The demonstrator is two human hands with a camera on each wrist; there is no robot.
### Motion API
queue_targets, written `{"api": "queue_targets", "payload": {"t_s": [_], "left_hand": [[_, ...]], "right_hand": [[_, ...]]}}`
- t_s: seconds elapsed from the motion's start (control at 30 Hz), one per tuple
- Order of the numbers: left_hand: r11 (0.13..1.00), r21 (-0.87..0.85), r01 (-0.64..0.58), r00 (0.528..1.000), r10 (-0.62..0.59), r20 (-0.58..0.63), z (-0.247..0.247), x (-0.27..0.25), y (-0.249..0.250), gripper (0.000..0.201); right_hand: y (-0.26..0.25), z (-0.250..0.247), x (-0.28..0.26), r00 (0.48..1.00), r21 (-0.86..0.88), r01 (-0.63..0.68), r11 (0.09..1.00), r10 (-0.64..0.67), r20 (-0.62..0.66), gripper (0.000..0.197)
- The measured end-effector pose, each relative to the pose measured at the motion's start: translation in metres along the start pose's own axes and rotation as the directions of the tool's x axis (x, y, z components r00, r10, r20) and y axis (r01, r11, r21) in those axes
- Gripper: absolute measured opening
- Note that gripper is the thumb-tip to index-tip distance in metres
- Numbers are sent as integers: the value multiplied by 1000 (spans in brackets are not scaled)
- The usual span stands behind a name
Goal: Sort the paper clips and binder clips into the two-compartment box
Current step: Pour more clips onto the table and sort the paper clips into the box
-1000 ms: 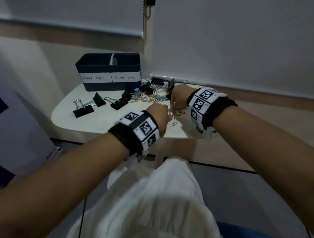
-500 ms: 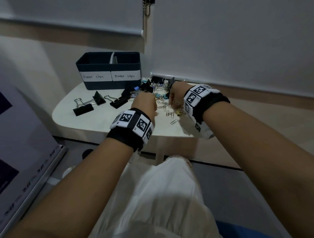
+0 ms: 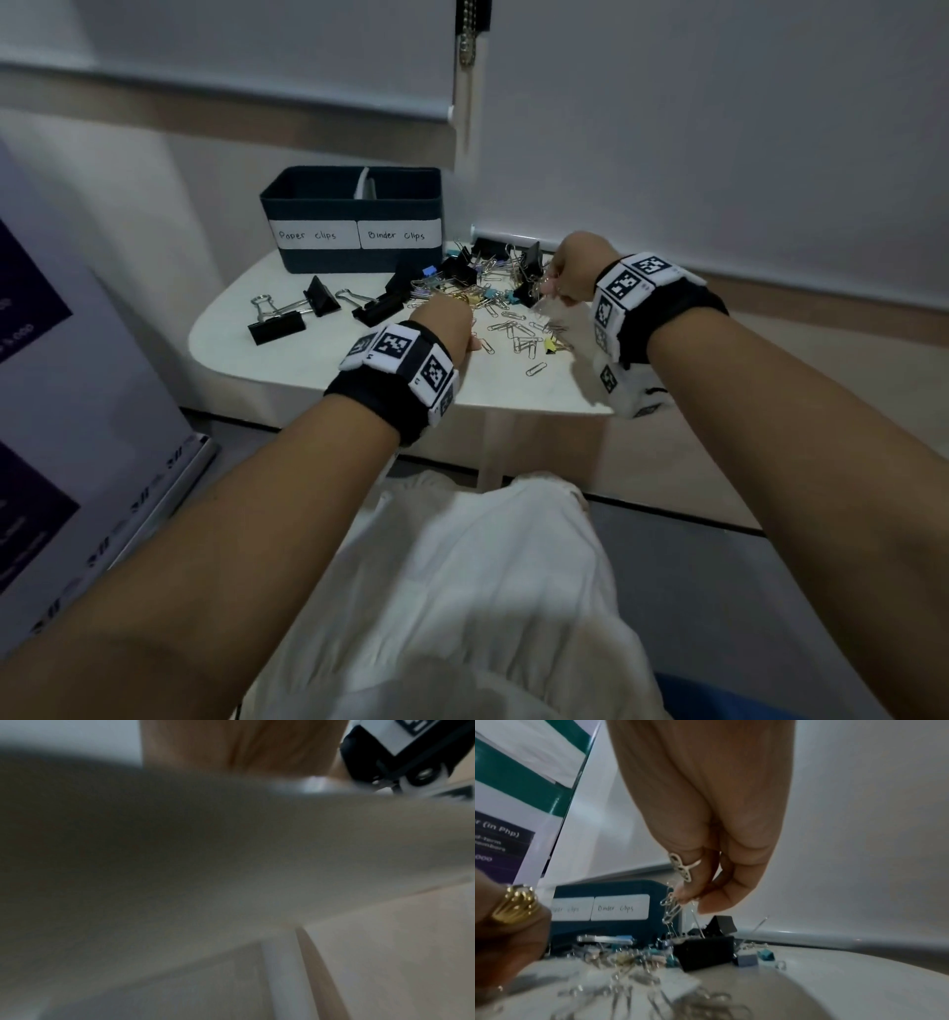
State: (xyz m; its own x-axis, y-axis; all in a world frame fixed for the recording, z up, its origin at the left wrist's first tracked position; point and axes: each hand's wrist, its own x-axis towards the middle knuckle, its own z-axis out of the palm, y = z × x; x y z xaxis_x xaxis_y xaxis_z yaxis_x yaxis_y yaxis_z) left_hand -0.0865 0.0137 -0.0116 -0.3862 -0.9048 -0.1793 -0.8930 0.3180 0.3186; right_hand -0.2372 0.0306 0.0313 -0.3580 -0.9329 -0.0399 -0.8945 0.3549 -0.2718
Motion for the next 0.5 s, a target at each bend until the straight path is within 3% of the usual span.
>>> {"api": "queue_targets", "payload": {"t_s": [0.2,0.27,0.37,0.5], "left_hand": [[983,175,-48,998,54,-26,1,-6,4,16],[982,186,-40,998,49,-42,0,-7,5,19],[985,161,-67,990,85,-108,-7,-6,-1,26],[1000,20,-15,972,19,-236,-45,2,-38,27]], "right_hand": [[-16,-12,6,997,90,56,994,-50,-65,30],[-28,-14,11,994,113,77,991,-66,-93,31],[-54,-12,24,989,203,115,972,-92,-120,33],[-102,-12,42,978,296,178,938,-137,-154,32]]}}
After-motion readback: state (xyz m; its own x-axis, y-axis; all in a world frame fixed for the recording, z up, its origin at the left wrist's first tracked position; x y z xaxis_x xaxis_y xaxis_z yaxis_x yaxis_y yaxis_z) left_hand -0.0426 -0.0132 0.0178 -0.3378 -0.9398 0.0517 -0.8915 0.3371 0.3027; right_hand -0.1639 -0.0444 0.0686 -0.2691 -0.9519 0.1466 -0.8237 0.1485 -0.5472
